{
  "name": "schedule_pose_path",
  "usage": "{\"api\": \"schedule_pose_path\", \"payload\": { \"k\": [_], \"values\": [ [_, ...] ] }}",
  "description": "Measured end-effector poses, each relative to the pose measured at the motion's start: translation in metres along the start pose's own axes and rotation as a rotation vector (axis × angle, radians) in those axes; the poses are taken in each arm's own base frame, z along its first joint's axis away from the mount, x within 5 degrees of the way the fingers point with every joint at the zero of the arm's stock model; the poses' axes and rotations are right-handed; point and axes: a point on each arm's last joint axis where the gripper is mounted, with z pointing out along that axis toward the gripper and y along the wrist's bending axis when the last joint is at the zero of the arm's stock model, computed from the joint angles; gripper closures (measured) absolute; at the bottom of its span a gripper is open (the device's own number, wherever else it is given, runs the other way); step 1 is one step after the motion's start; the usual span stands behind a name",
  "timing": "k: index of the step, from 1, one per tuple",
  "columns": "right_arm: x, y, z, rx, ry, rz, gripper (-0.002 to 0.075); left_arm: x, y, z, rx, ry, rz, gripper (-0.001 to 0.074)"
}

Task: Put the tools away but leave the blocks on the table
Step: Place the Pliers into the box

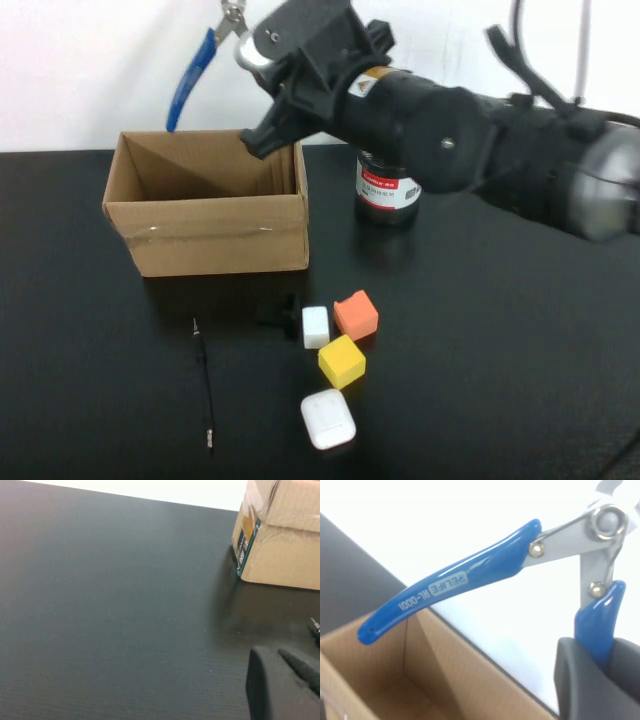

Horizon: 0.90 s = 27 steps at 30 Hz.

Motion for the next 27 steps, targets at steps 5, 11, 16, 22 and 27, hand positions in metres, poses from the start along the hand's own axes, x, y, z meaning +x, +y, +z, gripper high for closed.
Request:
{"api": "schedule_pose_path", "payload": {
  "k": [5, 11, 16, 22, 27],
  "values": [
    [0.012, 0.007, 0.028, -0.007, 0.015, 0.040, 0.0676, 0.000, 0.000, 0.000, 0.000, 0.000, 0.000, 0.0739],
    [0.045, 0.018, 0.053, -0.027, 0.087, 0.032, 0.0676, 0.000, 0.000, 0.000, 0.000, 0.000, 0.000, 0.0739],
    [0.062, 0.022, 0.062, -0.029, 0.118, 0.026, 0.0648, 0.000, 0.000, 0.000, 0.000, 0.000, 0.000, 0.0739],
    [0.059, 0.020, 0.063, -0.008, 0.095, 0.025, 0.0540, 0.000, 0.000, 0.000, 0.000, 0.000, 0.000, 0.0739],
    [0.051, 0.019, 0.059, -0.012, 0.087, 0.056, 0.0522, 0.000, 0.000, 0.000, 0.000, 0.000, 0.000, 0.0739]
  ]
}}
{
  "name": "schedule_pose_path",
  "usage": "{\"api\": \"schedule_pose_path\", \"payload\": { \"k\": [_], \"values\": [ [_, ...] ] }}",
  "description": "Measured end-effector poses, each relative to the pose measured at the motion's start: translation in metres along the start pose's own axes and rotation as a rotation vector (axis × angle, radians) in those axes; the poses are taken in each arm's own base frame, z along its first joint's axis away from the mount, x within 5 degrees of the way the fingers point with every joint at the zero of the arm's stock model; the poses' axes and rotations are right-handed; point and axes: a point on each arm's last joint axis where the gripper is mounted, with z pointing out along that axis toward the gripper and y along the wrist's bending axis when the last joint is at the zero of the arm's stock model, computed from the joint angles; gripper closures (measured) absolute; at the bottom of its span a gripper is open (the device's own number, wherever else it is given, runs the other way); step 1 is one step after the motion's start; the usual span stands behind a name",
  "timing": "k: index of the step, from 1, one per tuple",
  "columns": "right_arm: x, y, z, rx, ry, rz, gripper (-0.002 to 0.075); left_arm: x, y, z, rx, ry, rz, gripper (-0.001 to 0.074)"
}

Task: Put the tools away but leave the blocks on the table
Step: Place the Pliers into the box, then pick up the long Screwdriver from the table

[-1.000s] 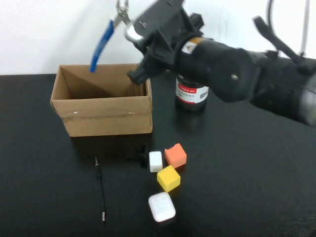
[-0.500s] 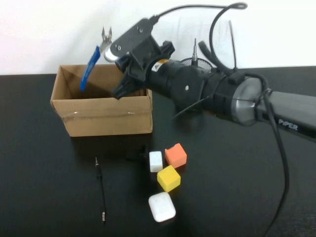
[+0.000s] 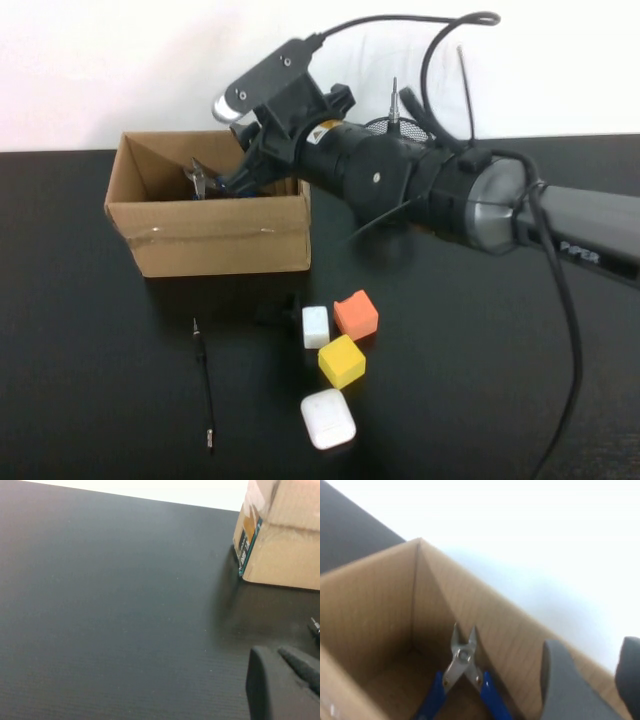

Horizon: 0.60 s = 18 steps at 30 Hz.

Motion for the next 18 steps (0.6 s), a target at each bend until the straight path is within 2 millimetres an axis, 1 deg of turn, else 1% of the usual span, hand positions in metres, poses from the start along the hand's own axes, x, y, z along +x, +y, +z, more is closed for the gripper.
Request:
{"api": "schedule_pose_path", "payload": {
  "k": [2, 4, 5, 7, 9, 11, 13, 15, 16, 18],
  "values": [
    [-0.010, -0.001, -0.008, -0.014, -0.007, 0.010, 0.0522, 0.000, 0.000, 0.000, 0.000, 0.000, 0.000, 0.0739],
    [-0.024, -0.001, -0.020, -0.041, -0.015, -0.002, 0.0533, 0.000, 0.000, 0.000, 0.000, 0.000, 0.000, 0.0739],
    [-0.034, -0.002, -0.029, -0.059, -0.021, -0.019, 0.0550, 0.000, 0.000, 0.000, 0.000, 0.000, 0.000, 0.0739],
    [-0.052, -0.002, -0.048, -0.101, -0.026, -0.066, 0.0608, 0.000, 0.000, 0.000, 0.000, 0.000, 0.000, 0.0739],
    [-0.070, -0.005, -0.071, -0.134, -0.030, -0.124, 0.0678, 0.000, 0.000, 0.000, 0.000, 0.000, 0.000, 0.0739],
    [-0.086, -0.013, -0.094, -0.145, -0.032, -0.171, 0.0706, 0.000, 0.000, 0.000, 0.000, 0.000, 0.000, 0.0739],
    [-0.095, -0.028, -0.113, -0.126, -0.013, -0.196, 0.0720, 0.000, 0.000, 0.000, 0.000, 0.000, 0.000, 0.0739],
    [-0.101, -0.050, -0.134, -0.075, 0.024, -0.192, 0.0725, 0.000, 0.000, 0.000, 0.000, 0.000, 0.000, 0.0739],
    [-0.102, -0.060, -0.142, -0.044, 0.048, -0.173, 0.0726, 0.000, 0.000, 0.000, 0.000, 0.000, 0.000, 0.0739],
    [-0.100, -0.088, -0.162, 0.054, 0.129, -0.161, 0.0727, 0.000, 0.000, 0.000, 0.000, 0.000, 0.000, 0.0739]
  ]
}}
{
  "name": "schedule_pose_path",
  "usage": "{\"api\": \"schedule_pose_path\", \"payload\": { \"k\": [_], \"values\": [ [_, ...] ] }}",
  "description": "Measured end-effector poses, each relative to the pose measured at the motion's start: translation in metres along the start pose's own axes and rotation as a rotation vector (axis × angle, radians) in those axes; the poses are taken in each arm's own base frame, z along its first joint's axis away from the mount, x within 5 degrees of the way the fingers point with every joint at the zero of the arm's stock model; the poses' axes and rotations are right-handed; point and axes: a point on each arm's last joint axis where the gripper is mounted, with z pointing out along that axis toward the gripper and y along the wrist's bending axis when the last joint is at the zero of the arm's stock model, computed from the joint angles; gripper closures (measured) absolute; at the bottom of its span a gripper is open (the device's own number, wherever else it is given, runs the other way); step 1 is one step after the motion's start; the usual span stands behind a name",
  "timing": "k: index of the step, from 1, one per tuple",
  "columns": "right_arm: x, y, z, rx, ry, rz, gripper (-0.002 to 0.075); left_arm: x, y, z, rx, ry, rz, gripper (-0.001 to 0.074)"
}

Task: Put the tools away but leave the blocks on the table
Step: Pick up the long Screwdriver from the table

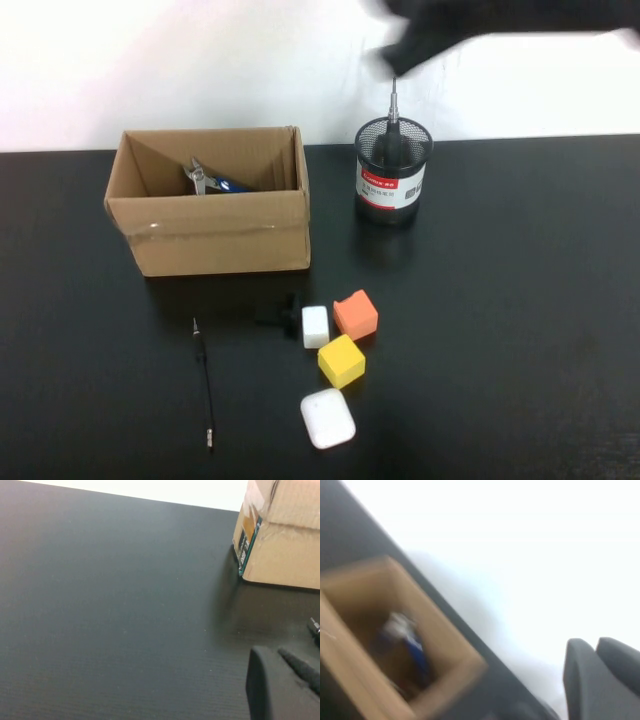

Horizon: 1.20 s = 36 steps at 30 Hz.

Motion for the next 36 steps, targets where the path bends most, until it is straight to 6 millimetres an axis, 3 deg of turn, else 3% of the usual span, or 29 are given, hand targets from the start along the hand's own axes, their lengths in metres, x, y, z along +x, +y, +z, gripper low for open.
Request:
{"api": "schedule_pose_path", "payload": {
  "k": [5, 8, 12, 19, 25, 36],
  "values": [
    [0.028, -0.055, -0.046, 0.265, 0.276, 0.052, 0.0729, 0.000, 0.000, 0.000, 0.000, 0.000, 0.000, 0.0739],
    [0.037, -0.072, -0.078, 0.381, 0.338, 0.080, 0.0729, 0.000, 0.000, 0.000, 0.000, 0.000, 0.000, 0.0739],
    [0.043, -0.063, -0.130, 0.447, 0.221, 0.165, 0.0730, 0.000, 0.000, 0.000, 0.000, 0.000, 0.000, 0.0739],
    [0.076, -0.025, -0.191, 0.480, -0.026, 0.252, 0.0730, 0.000, 0.000, 0.000, 0.000, 0.000, 0.000, 0.0739],
    [0.093, -0.011, -0.211, 0.493, -0.036, 0.248, 0.0730, 0.000, 0.000, 0.000, 0.000, 0.000, 0.000, 0.0739],
    [0.101, -0.009, -0.214, 0.502, 0.023, 0.261, 0.0730, 0.000, 0.000, 0.000, 0.000, 0.000, 0.000, 0.0739]
  ]
}}
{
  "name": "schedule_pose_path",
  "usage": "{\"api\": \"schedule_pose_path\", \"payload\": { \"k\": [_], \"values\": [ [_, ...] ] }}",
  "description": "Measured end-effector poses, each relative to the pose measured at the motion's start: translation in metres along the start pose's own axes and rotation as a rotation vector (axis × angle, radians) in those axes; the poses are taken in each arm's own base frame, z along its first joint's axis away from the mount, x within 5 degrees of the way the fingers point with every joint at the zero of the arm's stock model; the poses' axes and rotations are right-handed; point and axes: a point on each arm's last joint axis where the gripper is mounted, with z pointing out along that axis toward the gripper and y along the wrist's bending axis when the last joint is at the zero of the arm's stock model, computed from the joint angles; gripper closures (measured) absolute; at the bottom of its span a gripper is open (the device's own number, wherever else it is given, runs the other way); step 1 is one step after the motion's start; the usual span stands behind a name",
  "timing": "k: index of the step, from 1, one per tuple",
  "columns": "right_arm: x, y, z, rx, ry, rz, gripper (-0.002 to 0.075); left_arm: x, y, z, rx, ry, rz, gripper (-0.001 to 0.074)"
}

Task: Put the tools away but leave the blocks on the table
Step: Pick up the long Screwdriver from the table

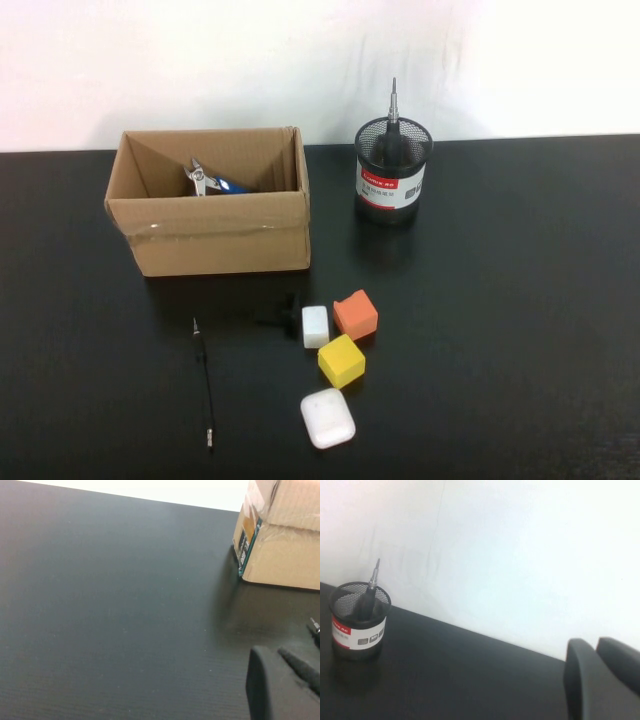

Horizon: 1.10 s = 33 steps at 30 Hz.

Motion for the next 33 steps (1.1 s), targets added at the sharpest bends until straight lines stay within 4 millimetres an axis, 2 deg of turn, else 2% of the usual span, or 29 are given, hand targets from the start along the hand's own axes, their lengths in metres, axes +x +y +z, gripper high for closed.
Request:
{"api": "schedule_pose_path", "payload": {
  "k": [5, 8, 11, 17, 20, 25, 29, 33],
  "values": [
    [0.004, -0.004, -0.006, 0.029, -0.013, -0.019, 0.0730, 0.000, 0.000, 0.000, 0.000, 0.000, 0.000, 0.0739],
    [0.019, -0.007, -0.016, 0.055, -0.023, 0.024, 0.0730, 0.000, 0.000, 0.000, 0.000, 0.000, 0.000, 0.0739],
    [0.048, -0.003, -0.025, 0.057, -0.036, 0.085, 0.0730, 0.000, 0.000, 0.000, 0.000, 0.000, 0.000, 0.0739],
    [0.135, 0.018, -0.038, 0.014, -0.036, 0.153, 0.0730, 0.000, 0.000, 0.000, 0.000, 0.000, 0.000, 0.0739],
    [0.170, 0.026, -0.045, 0.007, -0.072, 0.207, 0.0730, 0.000, 0.000, 0.000, 0.000, 0.000, 0.000, 0.0739],
    [0.224, 0.037, -0.042, 0.042, -0.059, 0.422, 0.0730, 0.000, 0.000, 0.000, 0.000, 0.000, 0.000, 0.0739],
    [0.251, 0.043, -0.037, 0.072, -0.025, 0.512, 0.0730, 0.000, 0.000, 0.000, 0.000, 0.000, 0.000, 0.0739],
    [0.255, 0.044, -0.036, 0.074, -0.013, 0.512, 0.0730, 0.000, 0.000, 0.000, 0.000, 0.000, 0.000, 0.0739]
  ]
}}
